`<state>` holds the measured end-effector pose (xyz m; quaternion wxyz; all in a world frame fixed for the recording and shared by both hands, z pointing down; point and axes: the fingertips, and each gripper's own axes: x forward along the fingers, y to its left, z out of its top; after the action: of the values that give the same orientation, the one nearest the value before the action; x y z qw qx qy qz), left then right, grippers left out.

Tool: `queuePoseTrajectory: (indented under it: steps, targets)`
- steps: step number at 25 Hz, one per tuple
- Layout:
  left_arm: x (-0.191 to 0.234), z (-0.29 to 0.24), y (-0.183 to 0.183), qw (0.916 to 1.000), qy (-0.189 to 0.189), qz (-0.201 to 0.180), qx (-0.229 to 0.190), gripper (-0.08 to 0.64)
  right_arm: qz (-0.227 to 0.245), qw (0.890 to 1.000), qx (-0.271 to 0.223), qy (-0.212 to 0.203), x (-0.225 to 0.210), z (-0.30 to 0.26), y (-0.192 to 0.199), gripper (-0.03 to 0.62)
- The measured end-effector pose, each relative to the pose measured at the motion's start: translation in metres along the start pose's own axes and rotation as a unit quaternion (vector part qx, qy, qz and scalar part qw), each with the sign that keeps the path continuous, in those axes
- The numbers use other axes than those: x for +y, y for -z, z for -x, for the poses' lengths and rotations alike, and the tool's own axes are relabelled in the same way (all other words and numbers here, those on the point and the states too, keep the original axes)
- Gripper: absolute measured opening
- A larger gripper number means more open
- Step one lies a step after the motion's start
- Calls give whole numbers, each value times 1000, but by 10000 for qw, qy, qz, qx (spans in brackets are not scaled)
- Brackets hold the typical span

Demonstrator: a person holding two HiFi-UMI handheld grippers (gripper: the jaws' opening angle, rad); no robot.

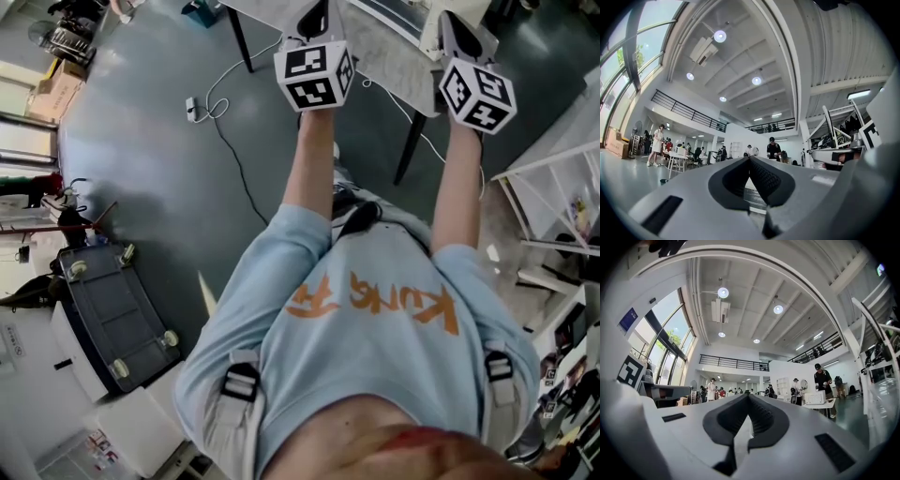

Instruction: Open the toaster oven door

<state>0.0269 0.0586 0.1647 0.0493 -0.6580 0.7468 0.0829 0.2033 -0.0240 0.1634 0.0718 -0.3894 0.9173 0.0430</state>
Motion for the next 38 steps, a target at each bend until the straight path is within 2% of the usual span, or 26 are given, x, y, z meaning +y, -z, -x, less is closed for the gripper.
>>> queuePoseTrajectory:
  steps: [8,15,18,21,26,30,33,36,38]
  targets:
    - [50,-110,44,9984,346,192,414,2,5,9990,407,162,2,-118,54,-2]
    - [93,-227,117,9894,838,461,1090,2,-167,9946,741,701,-30,-225,115,-2]
    - [106,-277,138,9849,1099,218,1317,2,-133,9921,897,863,-43,-269,132,-2]
    - [117,-334,154,9819,1331,-26,1348,2,-99,9916,863,954,-65,-319,145,-2]
    - [112,-370,173,9719,1798,-208,1508,2,-102,9890,809,1231,-80,-342,148,-2]
    - [95,-392,170,9654,2170,-258,1421,2,138,9902,813,1126,-86,-344,138,-2]
    - [80,-402,167,9580,2495,-462,1338,2,371,9905,1007,858,-87,-340,139,-1]
    - [69,-411,161,9449,2924,-771,1253,2,493,9895,1251,536,-83,-344,140,0]
    - [60,-413,159,9320,3266,-985,1228,2,702,9842,1606,253,-74,-346,144,0]
